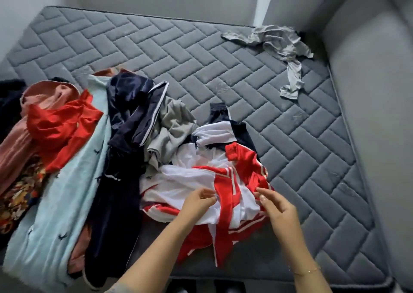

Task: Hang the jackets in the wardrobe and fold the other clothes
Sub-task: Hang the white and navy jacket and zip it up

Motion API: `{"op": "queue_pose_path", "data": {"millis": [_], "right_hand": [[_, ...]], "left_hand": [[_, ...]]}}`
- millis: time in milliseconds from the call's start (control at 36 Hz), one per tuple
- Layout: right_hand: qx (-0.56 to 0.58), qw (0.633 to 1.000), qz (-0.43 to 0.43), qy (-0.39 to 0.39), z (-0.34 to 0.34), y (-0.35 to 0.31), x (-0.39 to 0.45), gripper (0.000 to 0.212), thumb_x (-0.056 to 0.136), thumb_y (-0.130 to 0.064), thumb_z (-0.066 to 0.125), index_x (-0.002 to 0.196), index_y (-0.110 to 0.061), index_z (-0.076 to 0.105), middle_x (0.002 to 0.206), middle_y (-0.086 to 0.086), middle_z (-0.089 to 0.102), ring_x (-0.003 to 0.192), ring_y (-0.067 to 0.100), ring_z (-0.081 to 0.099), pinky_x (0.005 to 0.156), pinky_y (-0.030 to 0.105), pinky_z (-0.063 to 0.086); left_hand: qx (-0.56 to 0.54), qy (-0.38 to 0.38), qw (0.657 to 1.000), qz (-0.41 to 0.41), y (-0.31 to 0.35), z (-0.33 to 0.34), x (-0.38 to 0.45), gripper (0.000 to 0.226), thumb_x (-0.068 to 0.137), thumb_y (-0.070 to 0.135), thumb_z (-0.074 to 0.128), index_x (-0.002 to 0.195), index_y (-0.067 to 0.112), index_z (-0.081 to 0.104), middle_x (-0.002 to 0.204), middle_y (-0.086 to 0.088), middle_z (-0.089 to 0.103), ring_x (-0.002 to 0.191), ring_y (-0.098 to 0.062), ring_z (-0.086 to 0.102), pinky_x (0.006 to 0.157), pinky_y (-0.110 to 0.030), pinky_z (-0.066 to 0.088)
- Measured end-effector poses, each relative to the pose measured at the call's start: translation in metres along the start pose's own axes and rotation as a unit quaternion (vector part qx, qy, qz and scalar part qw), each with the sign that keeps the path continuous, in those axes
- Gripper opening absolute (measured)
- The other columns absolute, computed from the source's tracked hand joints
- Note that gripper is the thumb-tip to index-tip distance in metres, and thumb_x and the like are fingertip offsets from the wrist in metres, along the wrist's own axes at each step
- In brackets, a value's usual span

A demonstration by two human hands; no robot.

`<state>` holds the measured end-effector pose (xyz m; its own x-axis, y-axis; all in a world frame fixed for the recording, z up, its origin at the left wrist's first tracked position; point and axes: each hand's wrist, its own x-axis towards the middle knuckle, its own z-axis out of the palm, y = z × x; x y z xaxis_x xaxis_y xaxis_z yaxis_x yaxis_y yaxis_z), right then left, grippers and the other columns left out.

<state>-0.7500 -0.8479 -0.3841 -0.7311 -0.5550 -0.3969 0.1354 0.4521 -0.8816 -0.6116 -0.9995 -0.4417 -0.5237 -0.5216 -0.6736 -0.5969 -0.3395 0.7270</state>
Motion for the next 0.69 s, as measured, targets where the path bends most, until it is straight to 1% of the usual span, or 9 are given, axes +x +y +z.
{"op": "queue_pose_path", "data": {"millis": [83,167,250,306,361,472,528,583,694], "right_hand": [[0.009,0.999,0.040,0.024,-0.007,0.032,0.020,0.023,0.092,-0.009,0.059,0.100,-0.026,0.072,0.102,-0.005,0.073,0.103,0.014,0.065,0.095,0.046,0.051],[0.024,0.997,0.067,0.043,-0.009,0.064,0.037,0.025,0.092,-0.004,0.058,0.096,-0.025,0.073,0.096,-0.007,0.074,0.097,0.010,0.067,0.093,0.044,0.052],[0.036,0.993,0.104,0.037,-0.011,0.090,0.045,0.026,0.091,-0.004,0.058,0.093,-0.026,0.073,0.096,-0.007,0.074,0.097,0.011,0.067,0.087,0.038,0.054],[0.047,0.990,0.129,0.030,-0.015,0.106,0.047,0.028,0.092,-0.004,0.058,0.091,-0.027,0.073,0.095,-0.006,0.075,0.096,0.014,0.067,0.077,0.031,0.054],[0.052,0.987,0.150,0.024,-0.021,0.116,0.047,0.028,0.092,-0.003,0.058,0.091,-0.027,0.072,0.096,-0.004,0.074,0.095,0.015,0.067,0.073,0.026,0.052],[0.033,0.986,0.163,-0.001,-0.036,0.126,0.044,0.028,0.091,-0.002,0.059,0.091,-0.027,0.072,0.091,-0.010,0.075,0.091,0.009,0.068,0.073,0.022,0.051],[0.013,0.989,0.148,-0.022,-0.045,0.125,0.046,0.031,0.088,0.000,0.062,0.090,-0.028,0.073,0.092,-0.011,0.074,0.093,0.006,0.068,0.080,0.024,0.051],[-0.008,0.990,0.132,-0.047,-0.052,0.122,0.050,0.031,0.085,0.002,0.066,0.091,-0.028,0.073,0.093,-0.011,0.074,0.094,0.006,0.067,0.085,0.022,0.051],[-0.038,0.989,0.110,-0.092,-0.050,0.110,0.057,0.034,0.081,-0.005,0.073,0.102,-0.031,0.068,0.104,-0.010,0.071,0.100,0.009,0.064,0.082,0.019,0.052]], "left_hand": [[0.037,0.006,0.999,-0.030,-0.016,0.033,0.044,0.025,0.086,0.013,0.069,0.110,0.007,0.062,0.111,-0.012,0.067,0.098,-0.018,0.063,0.085,-0.024,0.047],[0.065,0.014,0.995,-0.069,-0.036,0.068,0.081,0.045,0.082,0.025,0.074,0.120,0.008,0.056,0.117,-0.008,0.062,0.105,-0.020,0.059,0.089,-0.027,0.046],[0.030,0.035,0.992,-0.117,-0.059,0.099,0.110,0.056,0.073,0.035,0.080,0.117,0.006,0.061,0.118,-0.012,0.065,0.113,-0.028,0.060,0.098,-0.039,0.048],[0.010,0.046,0.986,-0.161,-0.070,0.116,0.121,0.055,0.079,0.037,0.076,0.123,0.007,0.062,0.121,-0.014,0.065,0.116,-0.031,0.059,0.099,-0.040,0.047],[-0.017,0.074,0.980,-0.181,-0.074,0.127,0.126,0.043,0.088,0.032,0.066,0.122,0.005,0.062,0.120,-0.016,0.065,0.115,-0.033,0.059,0.099,-0.041,0.046],[-0.047,0.157,0.975,-0.152,-0.056,0.130,0.120,0.033,0.096,0.026,0.056,0.117,0.002,0.065,0.115,-0.020,0.066,0.109,-0.035,0.060,0.097,-0.046,0.047],[-0.102,0.185,0.969,-0.128,-0.038,0.124,0.109,0.026,0.094,0.024,0.059,0.109,0.004,0.068,0.107,-0.015,0.070,0.102,-0.030,0.064,0.095,-0.044,0.049],[-0.176,0.194,0.956,-0.133,-0.023,0.116,0.097,0.023,0.092,0.020,0.063,0.106,0.002,0.069,0.104,-0.015,0.071,0.099,-0.028,0.066,0.091,-0.041,0.052],[-0.356,0.178,0.904,-0.160,0.011,0.106,0.070,0.020,0.091,0.014,0.063,0.107,0.001,0.066,0.104,-0.018,0.069,0.090,-0.026,0.067,0.077,-0.034,0.053]]}}
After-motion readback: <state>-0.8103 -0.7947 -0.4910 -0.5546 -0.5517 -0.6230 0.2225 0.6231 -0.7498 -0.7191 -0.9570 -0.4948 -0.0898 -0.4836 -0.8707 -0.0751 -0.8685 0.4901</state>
